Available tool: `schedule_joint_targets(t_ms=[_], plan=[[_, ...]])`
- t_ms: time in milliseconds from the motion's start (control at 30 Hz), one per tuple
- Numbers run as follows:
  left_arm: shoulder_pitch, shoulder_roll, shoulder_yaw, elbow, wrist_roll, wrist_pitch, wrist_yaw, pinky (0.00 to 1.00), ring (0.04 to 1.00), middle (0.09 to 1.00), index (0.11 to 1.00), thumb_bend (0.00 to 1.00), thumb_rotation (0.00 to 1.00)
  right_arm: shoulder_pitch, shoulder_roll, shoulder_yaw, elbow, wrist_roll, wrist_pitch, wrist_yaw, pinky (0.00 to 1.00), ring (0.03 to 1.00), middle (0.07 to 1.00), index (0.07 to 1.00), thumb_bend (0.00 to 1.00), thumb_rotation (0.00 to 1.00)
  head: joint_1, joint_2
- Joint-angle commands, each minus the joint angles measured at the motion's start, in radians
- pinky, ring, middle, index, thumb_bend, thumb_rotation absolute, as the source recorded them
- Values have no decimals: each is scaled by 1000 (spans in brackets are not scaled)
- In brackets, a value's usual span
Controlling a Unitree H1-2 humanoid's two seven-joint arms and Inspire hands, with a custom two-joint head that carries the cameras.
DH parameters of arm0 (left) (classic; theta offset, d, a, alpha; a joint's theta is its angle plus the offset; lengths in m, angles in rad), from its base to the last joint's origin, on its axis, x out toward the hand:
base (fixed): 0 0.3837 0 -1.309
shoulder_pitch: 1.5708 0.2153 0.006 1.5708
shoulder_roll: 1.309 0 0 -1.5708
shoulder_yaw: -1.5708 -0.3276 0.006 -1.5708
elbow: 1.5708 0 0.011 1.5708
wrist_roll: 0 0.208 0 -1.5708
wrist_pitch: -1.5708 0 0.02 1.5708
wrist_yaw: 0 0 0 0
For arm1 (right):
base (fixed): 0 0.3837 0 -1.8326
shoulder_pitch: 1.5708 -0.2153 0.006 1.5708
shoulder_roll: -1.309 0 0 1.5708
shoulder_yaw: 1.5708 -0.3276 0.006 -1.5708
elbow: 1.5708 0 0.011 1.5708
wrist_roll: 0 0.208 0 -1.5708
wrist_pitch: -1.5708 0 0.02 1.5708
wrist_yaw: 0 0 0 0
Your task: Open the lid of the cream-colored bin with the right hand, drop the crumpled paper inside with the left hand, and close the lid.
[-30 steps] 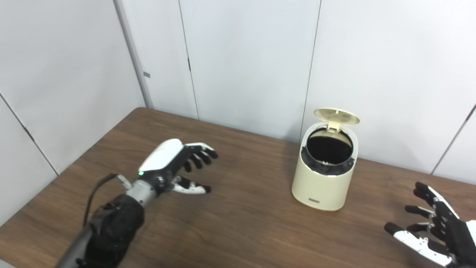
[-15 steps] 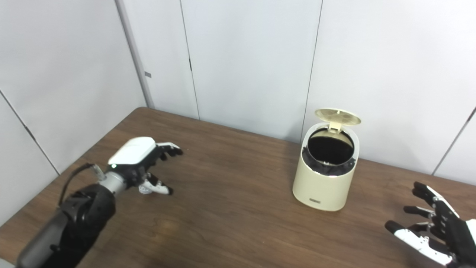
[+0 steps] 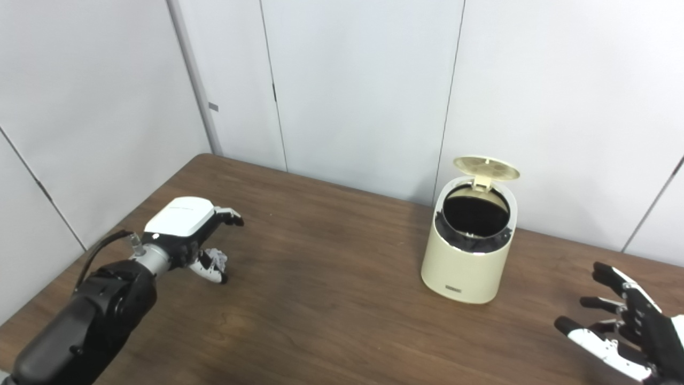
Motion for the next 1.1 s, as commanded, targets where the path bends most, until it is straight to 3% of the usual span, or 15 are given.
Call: schedule_joint_targets(t_ms=[0, 333, 433, 500, 700, 867, 1067], plan=[[-17, 39, 19, -7, 28, -5, 16, 753, 825, 819, 796, 912, 61, -38, -23, -10, -29, 6, -30, 1, 453, 710, 862, 838, 780, 386, 0, 1], [-16, 30, 21, 33, 60, -7, 26, 702, 812, 804, 779, 916, 37, -35, -29, -17, -33, 27, -23, 9, 447, 723, 865, 836, 791, 392, 3, 11], [-17, 25, 16, 39, 66, -15, 36, 567, 716, 762, 768, 928, 35, -36, -32, -16, -33, 26, -20, 9, 434, 719, 863, 831, 810, 413, 1, 13], [-19, 20, 13, 48, 69, -12, 37, 548, 696, 753, 768, 924, 36, -35, -34, -15, -38, 26, -14, 7, 433, 717, 860, 830, 805, 409, 1, 14], [-25, 11, -1, 65, 99, 13, 12, 555, 702, 759, 772, 879, 78, -34, -36, -13, -38, 26, -17, 8, 429, 711, 860, 829, 808, 415, 1, 18], [-26, -9, 3, 113, 77, -5, 65, 542, 692, 753, 760, 850, 80, -33, -38, -13, -43, 28, -12, 11, 433, 716, 864, 834, 785, 402, -2, 25], [-32, -25, 4, 132, 46, 1, 79, 516, 661, 727, 763, 814, 71, -31, -39, -12, -47, 24, -9, 10, 427, 702, 852, 826, 800, 414, -3, 31]])
